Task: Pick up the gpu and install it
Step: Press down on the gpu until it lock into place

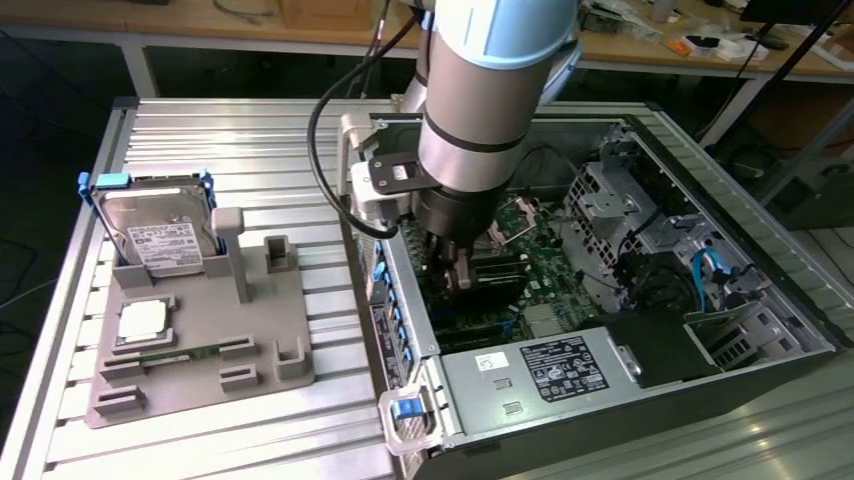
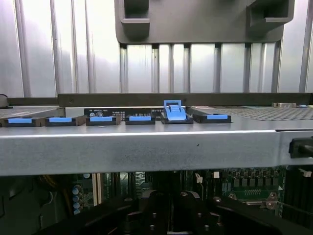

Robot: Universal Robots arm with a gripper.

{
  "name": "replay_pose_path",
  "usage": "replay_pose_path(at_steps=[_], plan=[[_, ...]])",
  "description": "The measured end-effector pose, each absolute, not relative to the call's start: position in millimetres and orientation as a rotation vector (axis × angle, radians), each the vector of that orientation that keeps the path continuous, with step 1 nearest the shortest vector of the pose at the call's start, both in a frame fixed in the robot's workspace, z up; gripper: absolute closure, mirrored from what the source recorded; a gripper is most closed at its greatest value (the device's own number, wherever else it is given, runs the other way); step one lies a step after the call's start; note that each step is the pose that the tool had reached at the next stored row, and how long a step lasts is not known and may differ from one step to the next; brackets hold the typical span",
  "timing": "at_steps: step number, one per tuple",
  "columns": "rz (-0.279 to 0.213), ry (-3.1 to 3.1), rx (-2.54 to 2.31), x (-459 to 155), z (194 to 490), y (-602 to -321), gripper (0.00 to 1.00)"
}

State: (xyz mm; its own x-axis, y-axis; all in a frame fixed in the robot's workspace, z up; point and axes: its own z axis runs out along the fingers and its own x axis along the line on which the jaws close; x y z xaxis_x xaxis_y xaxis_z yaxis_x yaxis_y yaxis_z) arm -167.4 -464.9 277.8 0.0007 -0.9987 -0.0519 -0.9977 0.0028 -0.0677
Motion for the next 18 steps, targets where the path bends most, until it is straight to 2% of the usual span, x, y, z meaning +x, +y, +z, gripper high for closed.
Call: replay_pose_path(at_steps=[8, 16, 18], plan=[[-0.018, 2.164, -2.16, -169.4, 277.6, -464.6, 0.89], [0.069, 2.216, -2.187, -163.6, 276.2, -464.5, 0.89], [0.076, 2.223, -2.188, -163.5, 276.0, -464.5, 0.89]])
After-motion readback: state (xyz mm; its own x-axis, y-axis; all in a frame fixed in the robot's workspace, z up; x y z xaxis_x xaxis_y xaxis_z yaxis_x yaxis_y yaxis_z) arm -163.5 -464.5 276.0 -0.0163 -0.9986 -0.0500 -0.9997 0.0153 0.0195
